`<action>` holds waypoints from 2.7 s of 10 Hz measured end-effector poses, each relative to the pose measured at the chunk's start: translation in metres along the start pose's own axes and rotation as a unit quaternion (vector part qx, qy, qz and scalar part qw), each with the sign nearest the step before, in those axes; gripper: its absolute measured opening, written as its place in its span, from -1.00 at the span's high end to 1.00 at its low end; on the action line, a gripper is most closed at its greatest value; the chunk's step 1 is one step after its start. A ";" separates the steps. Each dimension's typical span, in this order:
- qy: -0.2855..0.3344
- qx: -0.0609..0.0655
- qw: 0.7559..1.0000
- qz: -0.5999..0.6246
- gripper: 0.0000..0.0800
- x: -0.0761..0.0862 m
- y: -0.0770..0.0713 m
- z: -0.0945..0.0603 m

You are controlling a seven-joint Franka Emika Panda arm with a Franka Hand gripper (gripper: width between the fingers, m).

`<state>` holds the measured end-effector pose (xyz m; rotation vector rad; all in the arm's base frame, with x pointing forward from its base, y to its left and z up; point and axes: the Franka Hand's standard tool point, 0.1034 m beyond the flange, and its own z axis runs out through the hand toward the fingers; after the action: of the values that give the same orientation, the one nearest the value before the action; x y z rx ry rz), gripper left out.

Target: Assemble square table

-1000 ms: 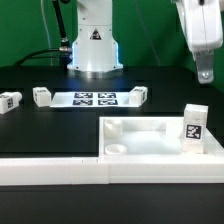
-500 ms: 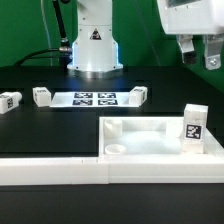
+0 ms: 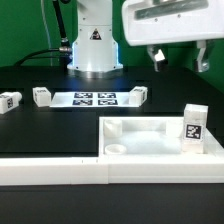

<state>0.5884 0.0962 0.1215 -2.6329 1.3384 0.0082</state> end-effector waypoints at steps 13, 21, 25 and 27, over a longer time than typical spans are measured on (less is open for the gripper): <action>-0.176 -0.100 0.966 -0.159 -0.62 -0.019 0.080 0.016; -0.282 -0.149 0.909 -0.268 -0.62 -0.055 0.120 0.023; -0.275 -0.153 0.910 -0.271 -0.62 -0.065 0.144 0.040; -0.304 -0.158 0.910 -0.232 -0.62 -0.087 0.188 0.055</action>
Offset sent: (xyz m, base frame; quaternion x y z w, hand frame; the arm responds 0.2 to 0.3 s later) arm 0.0000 0.0000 0.0000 0.0000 0.0000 0.0000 1.0000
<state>0.3912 0.0669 0.0441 -2.7661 0.5243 0.9606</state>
